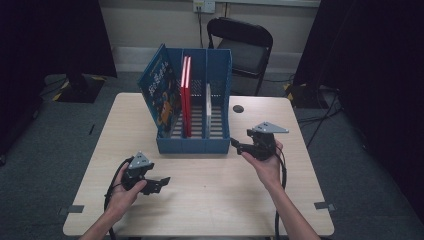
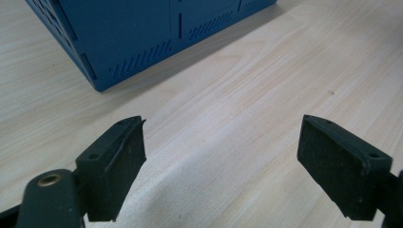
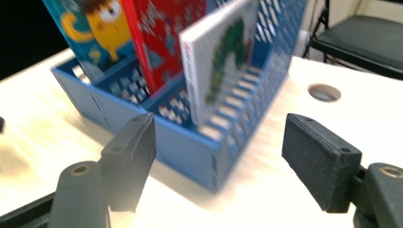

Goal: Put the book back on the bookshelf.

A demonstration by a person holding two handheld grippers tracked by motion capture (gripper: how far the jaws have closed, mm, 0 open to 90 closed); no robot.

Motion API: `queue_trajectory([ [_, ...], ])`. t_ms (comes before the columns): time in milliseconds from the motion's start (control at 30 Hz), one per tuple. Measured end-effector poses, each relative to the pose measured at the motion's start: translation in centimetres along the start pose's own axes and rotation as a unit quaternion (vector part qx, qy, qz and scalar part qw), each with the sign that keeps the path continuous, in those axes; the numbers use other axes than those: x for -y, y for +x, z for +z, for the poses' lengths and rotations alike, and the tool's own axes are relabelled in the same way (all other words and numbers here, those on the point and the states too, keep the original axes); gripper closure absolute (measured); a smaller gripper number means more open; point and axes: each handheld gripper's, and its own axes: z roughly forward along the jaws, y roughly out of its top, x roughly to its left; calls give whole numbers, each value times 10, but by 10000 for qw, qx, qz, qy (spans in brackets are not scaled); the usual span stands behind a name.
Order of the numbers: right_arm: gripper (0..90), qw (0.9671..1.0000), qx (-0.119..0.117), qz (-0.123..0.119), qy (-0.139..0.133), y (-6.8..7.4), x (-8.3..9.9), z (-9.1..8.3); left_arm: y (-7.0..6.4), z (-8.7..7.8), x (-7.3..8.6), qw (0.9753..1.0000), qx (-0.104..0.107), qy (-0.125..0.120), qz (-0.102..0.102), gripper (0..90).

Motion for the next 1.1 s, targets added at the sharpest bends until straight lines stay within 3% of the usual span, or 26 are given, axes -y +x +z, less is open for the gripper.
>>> queue_trajectory([
  [167,259,9997,147,211,35,-11,24,-20,-1,0,0,10000,-2,9,3,162],
  [633,207,9973,512,243,459,-24,76,-61,1,3,2,9999,-82,64,-68,162],
  [933,196,9913,771,476,959,-41,113,-78,4,7,4,9997,-112,197,-26,162],
  [1100,175,9883,771,740,1093,-46,117,-74,3,9,5,9997,-106,221,-5,162],
])
